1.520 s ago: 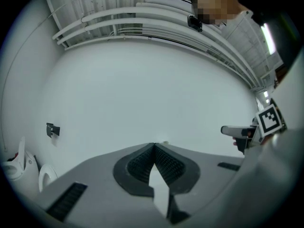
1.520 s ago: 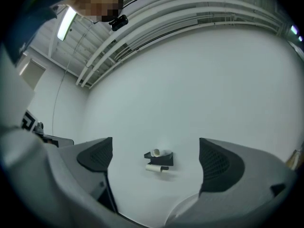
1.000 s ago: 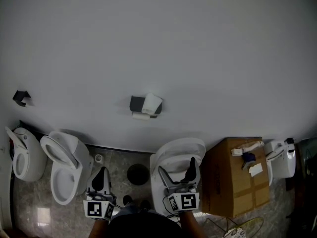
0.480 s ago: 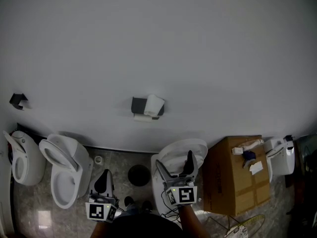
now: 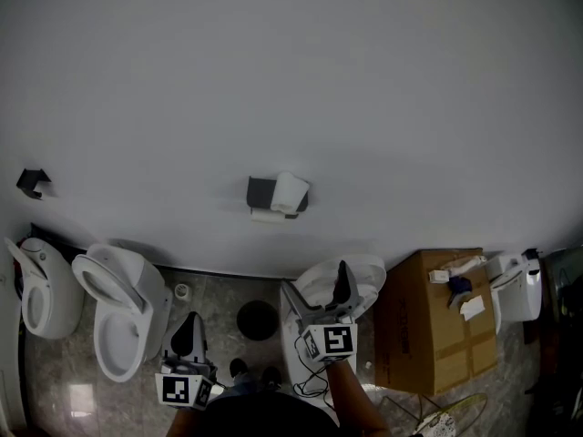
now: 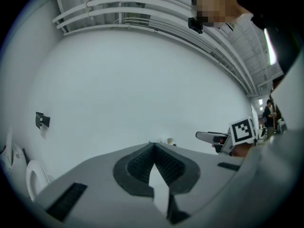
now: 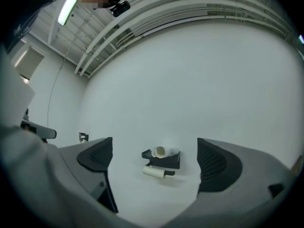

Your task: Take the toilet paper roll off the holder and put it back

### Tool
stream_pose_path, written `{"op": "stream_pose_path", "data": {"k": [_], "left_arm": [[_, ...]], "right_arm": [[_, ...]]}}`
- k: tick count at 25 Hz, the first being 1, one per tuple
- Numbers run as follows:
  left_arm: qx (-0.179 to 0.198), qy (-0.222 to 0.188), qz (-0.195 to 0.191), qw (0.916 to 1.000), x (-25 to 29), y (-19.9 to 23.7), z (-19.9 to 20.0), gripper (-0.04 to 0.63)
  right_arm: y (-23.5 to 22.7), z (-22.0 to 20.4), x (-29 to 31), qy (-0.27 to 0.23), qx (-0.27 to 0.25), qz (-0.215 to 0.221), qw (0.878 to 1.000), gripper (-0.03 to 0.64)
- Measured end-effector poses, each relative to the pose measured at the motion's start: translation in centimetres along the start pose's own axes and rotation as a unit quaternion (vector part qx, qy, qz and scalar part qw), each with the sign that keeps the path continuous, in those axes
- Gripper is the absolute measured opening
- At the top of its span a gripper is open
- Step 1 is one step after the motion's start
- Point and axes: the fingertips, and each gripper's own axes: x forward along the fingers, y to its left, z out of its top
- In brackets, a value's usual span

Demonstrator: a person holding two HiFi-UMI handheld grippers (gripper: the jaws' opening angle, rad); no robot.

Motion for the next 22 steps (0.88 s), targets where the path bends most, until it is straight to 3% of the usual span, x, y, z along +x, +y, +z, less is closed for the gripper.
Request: {"op": "stream_pose_path", "data": {"k": [8,22], "left_arm": [[0.005,0.002,0.008,1.0,-0.2,1.2,0.0,0.003],[0.007,0.003,0.014,0.9999,0.3,2.0,0.1,0.003]], "right_arm": [[-0.5,-0.9,3.0,-0.009,0.012,0.004,1.0,0.554],[-1.7,-4.2,8.1,0.018,0.023,-0.005,1.0,0.554]]}}
